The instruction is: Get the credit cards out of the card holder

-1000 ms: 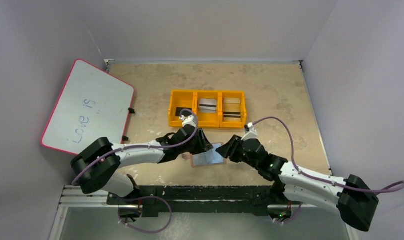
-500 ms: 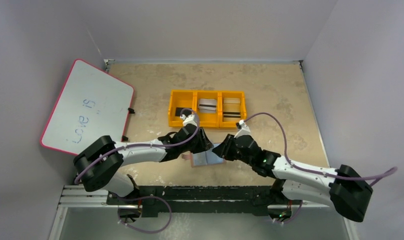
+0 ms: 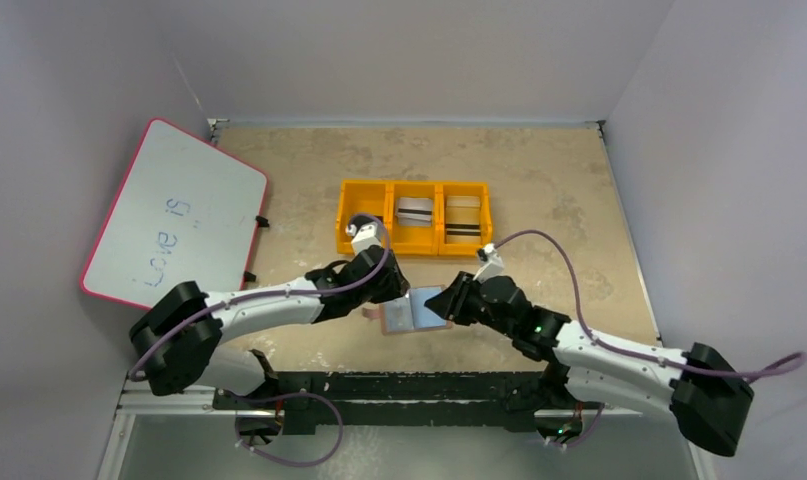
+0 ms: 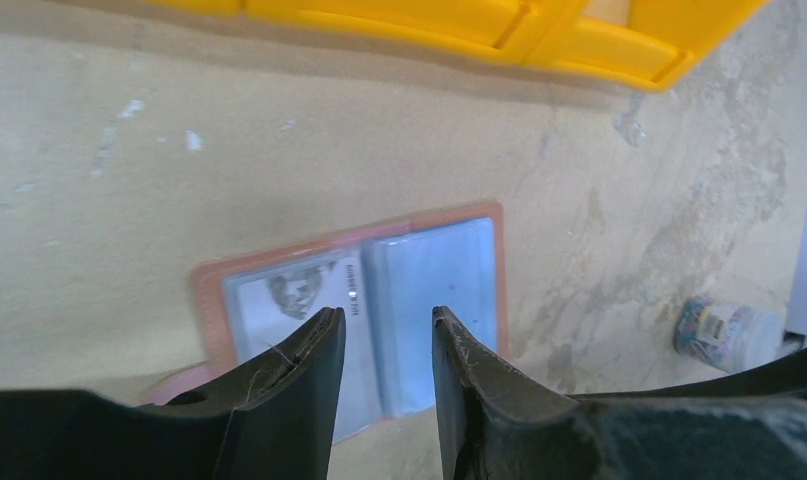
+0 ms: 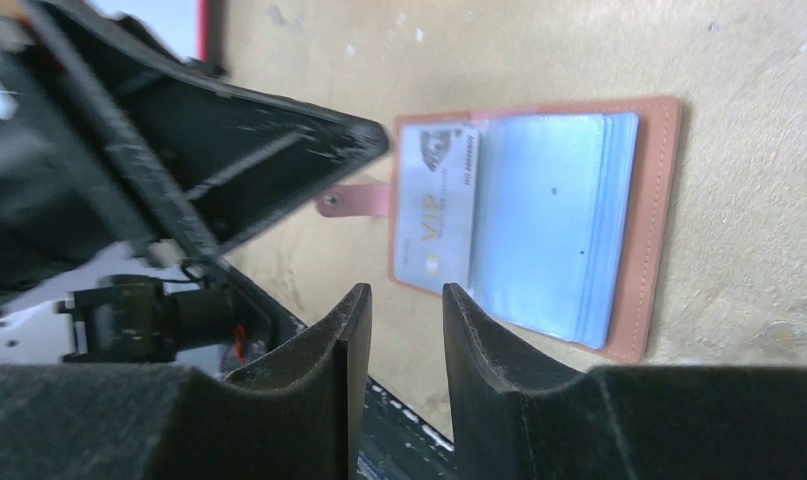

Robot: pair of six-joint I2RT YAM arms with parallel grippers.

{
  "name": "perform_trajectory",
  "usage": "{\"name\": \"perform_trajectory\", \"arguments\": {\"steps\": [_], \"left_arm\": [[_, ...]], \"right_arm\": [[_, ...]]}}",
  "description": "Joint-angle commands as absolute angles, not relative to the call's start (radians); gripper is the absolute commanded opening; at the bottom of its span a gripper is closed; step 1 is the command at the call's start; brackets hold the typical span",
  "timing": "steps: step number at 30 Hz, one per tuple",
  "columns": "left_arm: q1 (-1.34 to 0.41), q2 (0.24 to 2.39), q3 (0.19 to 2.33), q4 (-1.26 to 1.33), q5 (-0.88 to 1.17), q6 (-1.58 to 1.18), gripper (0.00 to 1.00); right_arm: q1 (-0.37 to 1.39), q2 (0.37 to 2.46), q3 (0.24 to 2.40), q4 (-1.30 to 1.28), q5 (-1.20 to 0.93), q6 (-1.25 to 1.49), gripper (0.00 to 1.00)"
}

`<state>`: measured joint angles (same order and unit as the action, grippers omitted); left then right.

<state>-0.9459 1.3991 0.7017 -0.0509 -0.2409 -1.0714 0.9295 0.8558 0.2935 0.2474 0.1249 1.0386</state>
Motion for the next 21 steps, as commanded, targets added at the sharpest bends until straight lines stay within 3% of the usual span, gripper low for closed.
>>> {"name": "perform_trajectory", "arguments": {"steps": [1,10,21], "left_arm": [[-0.954,1.33,0.726,-0.218,-0.397,-1.065,0.37],[-0.953,1.362,0.674,-0.178,-0.317,-1.064,0.39],[-0.957,1.422,0.664,-0.218,-0.286,-1.039,0.39]], "right_arm": [[0.933,1.034,0.366,0.336,0.024,1.018,0.34],[0.918,1.294,0.463,0.48,-0.051,0.992,0.34],[0.867,1.447,0.447,0.579,-0.171,1.025,0.34]]}}
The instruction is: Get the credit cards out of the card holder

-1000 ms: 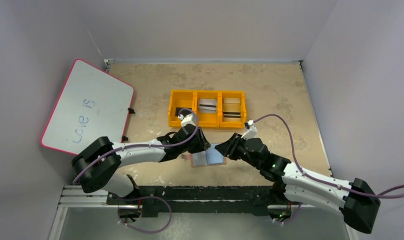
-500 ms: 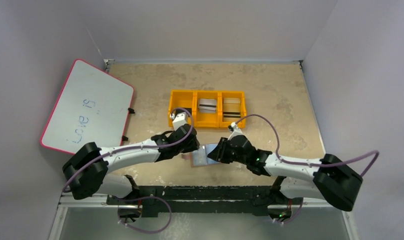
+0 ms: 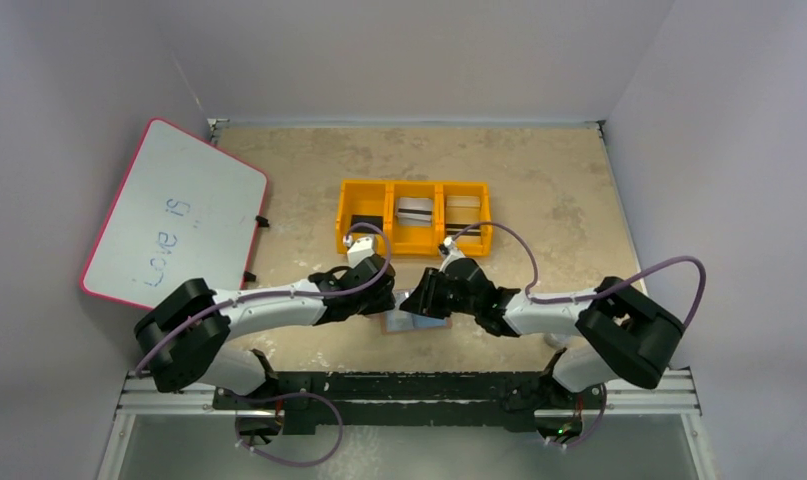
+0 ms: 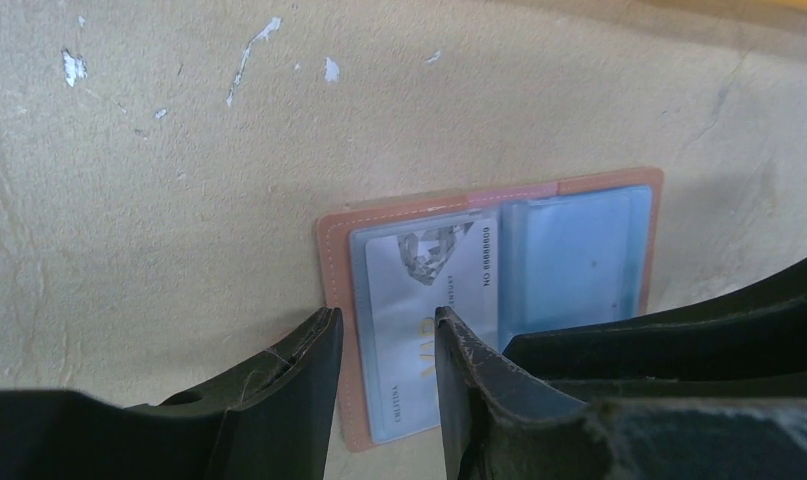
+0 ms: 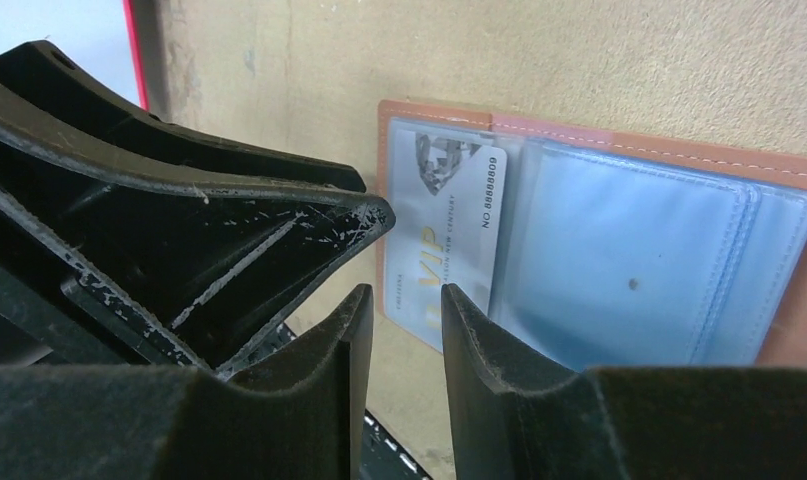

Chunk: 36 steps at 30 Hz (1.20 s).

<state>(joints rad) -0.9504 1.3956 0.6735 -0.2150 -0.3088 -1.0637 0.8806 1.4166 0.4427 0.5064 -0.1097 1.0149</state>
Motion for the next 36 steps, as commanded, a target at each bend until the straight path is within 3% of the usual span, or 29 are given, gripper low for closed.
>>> {"name": "perform_trajectory", "arguments": {"steps": [1,13,22,28,36], "left_arm": [[-0.958,1.43,0.665,-0.218,-0.281,-1.035,0.39],[-0.967,1.467,0.672,-0.251,-0.285,-1.01,0.38],[-0.99,1.515,0.678,-0.237,-0.27,-0.996,0.3],[-1.009,1.537,0.675,-0.241,-0.288,-0.996,0.19],[-1.034,1.583,0.691,-0.241,-0.294,-0.988,0.1]], "right_arm": [[0.867,1.455,0.443,0.583,-0.17,1.033,0.34],[0.864,1.441,0.468,0.42,-0.062,1.02,0.36],[0.865,1.542,0.453,0.55,-0.148,1.064,0.32],[0.851,1.539,0.401,0.629,-0.138,1.153,0.3],[0.851,1.523,0.442,0.435,0.001,1.188,0.34]]}}
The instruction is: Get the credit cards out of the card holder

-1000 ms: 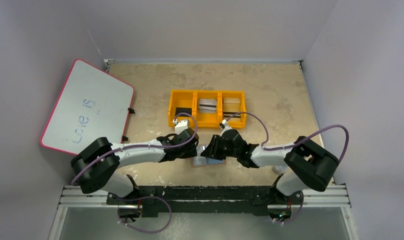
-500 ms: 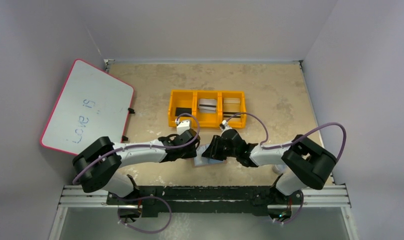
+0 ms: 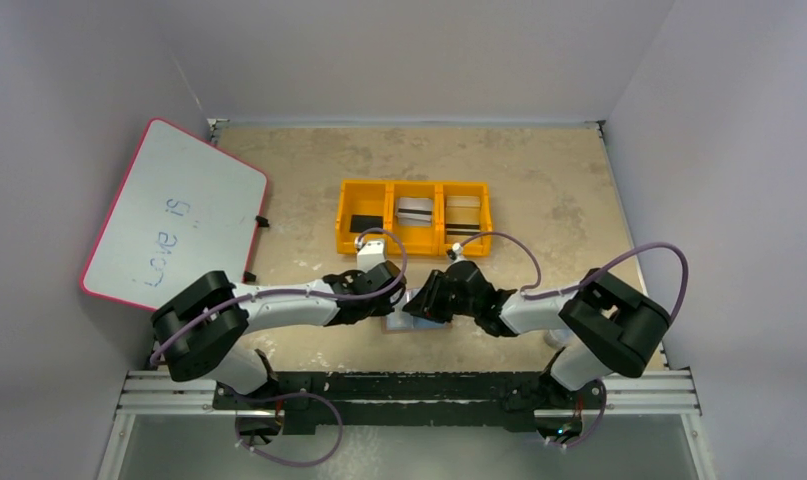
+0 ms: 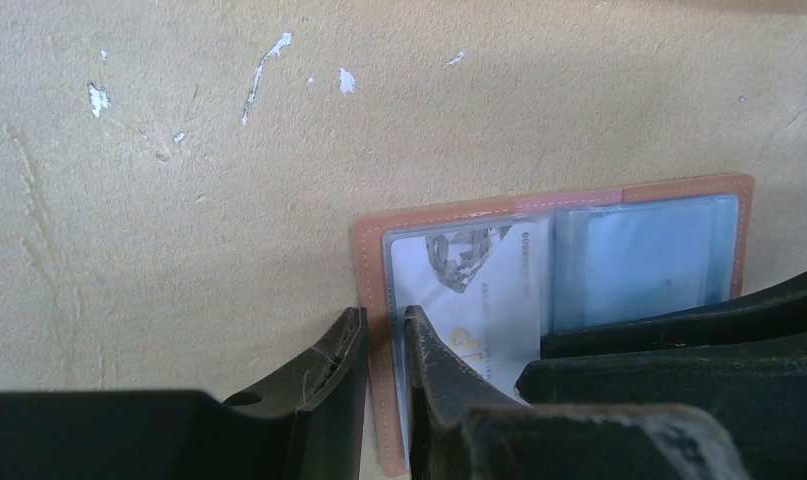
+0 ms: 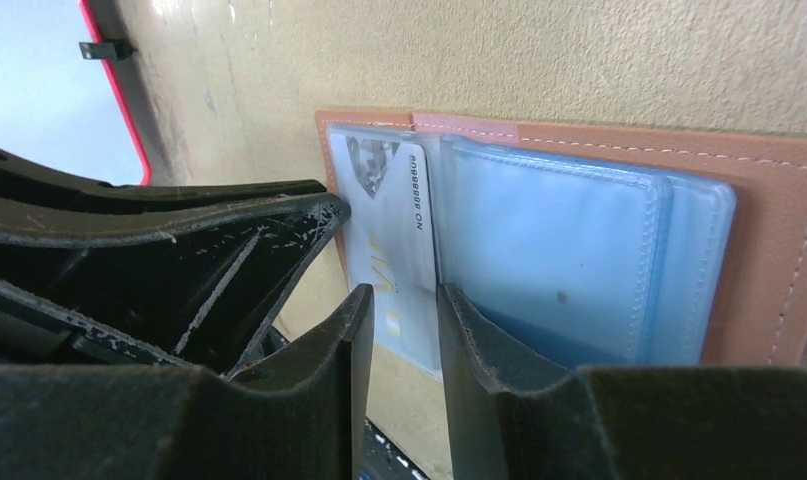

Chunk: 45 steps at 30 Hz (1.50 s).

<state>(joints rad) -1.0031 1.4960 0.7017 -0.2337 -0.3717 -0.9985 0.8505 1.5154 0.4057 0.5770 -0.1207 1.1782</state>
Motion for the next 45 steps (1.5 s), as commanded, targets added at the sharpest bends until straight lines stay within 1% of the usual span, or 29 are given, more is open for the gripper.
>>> {"name": "perform_trajectory", "arguments": {"steps": [1,4,8,10,13,14,18,21,23,24,28,31,33,36,45], "left_arm": [[-1.038,1.59,0.696,-0.24,-0.296,-0.988,0.09],[-1.049,1.601,0.705,-0.245,-0.306,-0.991,0.08],[-1.054,1.6,0.702,-0.252,-0.324,-1.007,0.05],[-1.054,1.592,0.69,-0.242,-0.325,-1.016,0.04],[-1.057,1.587,0.675,-0.21,-0.31,-1.026,0.02],[-1.057,1.59,0.673,-0.194,-0.302,-1.028,0.01],[-1.066,1.592,0.667,-0.187,-0.298,-1.038,0.0],[-1.07,1.586,0.659,-0.186,-0.303,-1.048,0.0],[-1.073,1.585,0.653,-0.182,-0.302,-1.053,0.0],[-1.074,1.584,0.652,-0.179,-0.303,-1.055,0.0],[-1.081,1.589,0.653,-0.175,-0.303,-1.059,0.0],[-1.086,1.59,0.655,-0.178,-0.305,-1.06,0.0],[-1.087,1.59,0.656,-0.179,-0.308,-1.061,0.0],[-1.089,1.585,0.658,-0.182,-0.312,-1.062,0.0],[-1.091,1.569,0.657,-0.223,-0.366,-1.071,0.0]], "right_arm": [[0.852,1.532,0.469,0.394,0.032,1.165,0.34],[0.855,1.561,0.506,0.313,0.06,1.16,0.33],[0.859,1.522,0.47,0.356,0.08,1.191,0.29],[0.859,1.491,0.428,0.446,0.054,1.186,0.26],[0.857,1.502,0.375,0.609,-0.068,1.186,0.26],[0.854,1.526,0.387,0.617,-0.098,1.183,0.27],[0.853,1.618,0.396,0.69,-0.153,1.193,0.27],[0.853,1.636,0.353,0.8,-0.16,1.245,0.25],[0.852,1.632,0.34,0.828,-0.151,1.267,0.22],[0.853,1.628,0.339,0.83,-0.146,1.269,0.19],[0.851,1.616,0.341,0.845,-0.141,1.278,0.16],[0.851,1.614,0.342,0.88,-0.145,1.279,0.09],[0.849,1.617,0.349,0.891,-0.153,1.278,0.07],[0.85,1.614,0.364,0.873,-0.151,1.27,0.0],[0.846,1.514,0.323,0.752,-0.058,1.279,0.0]]}}
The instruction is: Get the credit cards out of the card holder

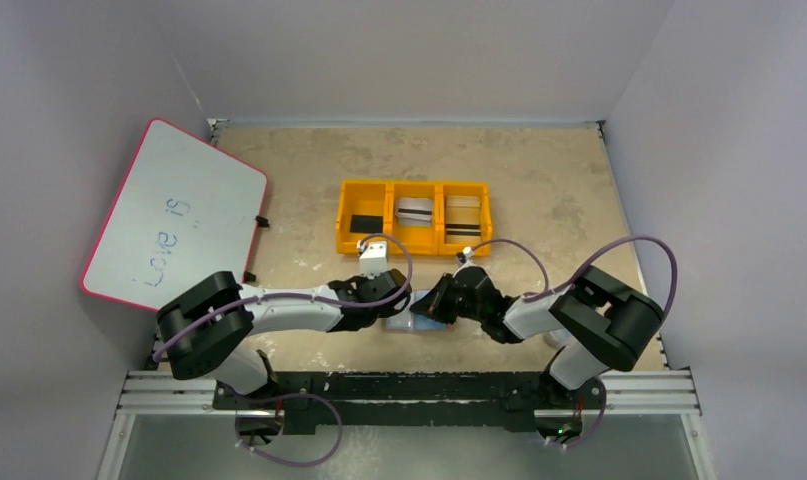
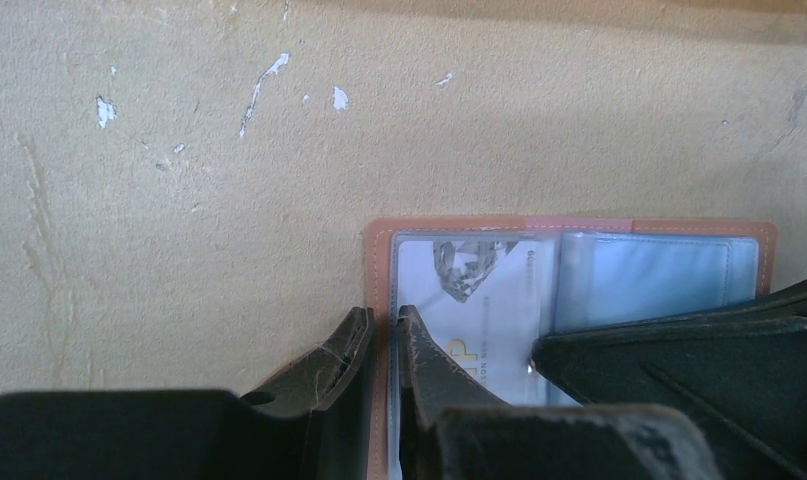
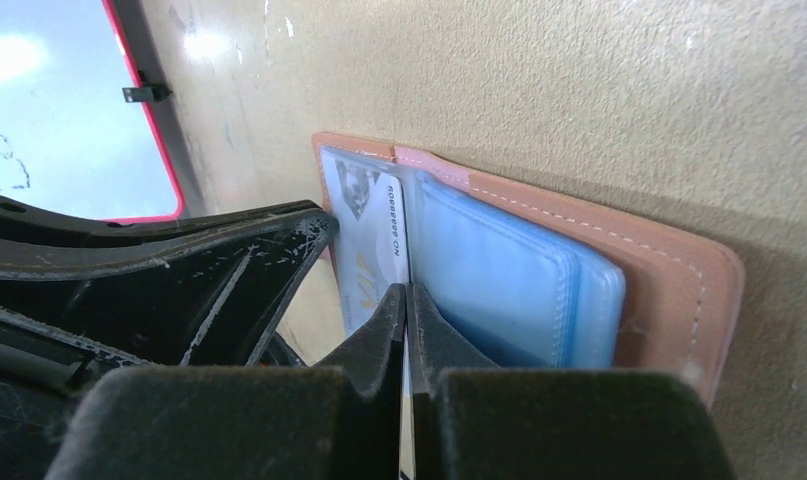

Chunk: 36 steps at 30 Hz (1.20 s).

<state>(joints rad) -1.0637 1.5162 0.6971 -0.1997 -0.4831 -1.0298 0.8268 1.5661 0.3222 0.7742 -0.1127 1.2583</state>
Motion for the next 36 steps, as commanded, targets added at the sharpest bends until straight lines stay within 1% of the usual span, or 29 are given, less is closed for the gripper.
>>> {"name": "perform_trajectory", "arguments": {"steps": [1,9,12,14,16,18,21,24,30,33,36], "left_arm": [[-1.091,1.571,0.659,-0.225,-0.368,-1.071,0.0],[-1.09,1.579,0.666,-0.23,-0.367,-1.067,0.0],[-1.091,1.574,0.665,-0.22,-0.361,-1.062,0.0],[-1.091,1.57,0.661,-0.208,-0.354,-1.059,0.0],[-1.091,1.555,0.664,-0.213,-0.357,-1.058,0.0],[-1.092,1.519,0.657,-0.213,-0.364,-1.061,0.09],[-1.092,1.45,0.648,-0.208,-0.364,-1.055,0.21],[-1.092,1.403,0.647,-0.202,-0.343,-1.043,0.28],[-1.092,1.358,0.656,-0.192,-0.328,-1.04,0.31],[-1.092,1.357,0.677,-0.233,-0.361,-1.05,0.31],[-1.092,1.35,0.687,-0.248,-0.379,-1.048,0.31]], "right_arm": [[0.843,1.502,0.314,0.743,-0.056,1.279,0.0],[0.827,1.447,0.265,0.709,-0.053,1.274,0.0],[0.824,1.445,0.291,0.693,-0.088,1.218,0.0],[0.823,1.458,0.334,0.68,-0.122,1.158,0.04],[0.825,1.472,0.362,0.687,-0.108,1.133,0.12],[0.825,1.492,0.372,0.695,-0.127,1.127,0.17],[0.825,1.517,0.373,0.679,-0.148,1.145,0.19],[0.824,1.527,0.383,0.621,-0.118,1.163,0.22],[0.825,1.508,0.391,0.579,-0.062,1.157,0.24],[0.825,1.462,0.395,0.539,-0.041,1.133,0.26],[0.825,1.403,0.413,0.454,-0.008,1.097,0.32]]}}
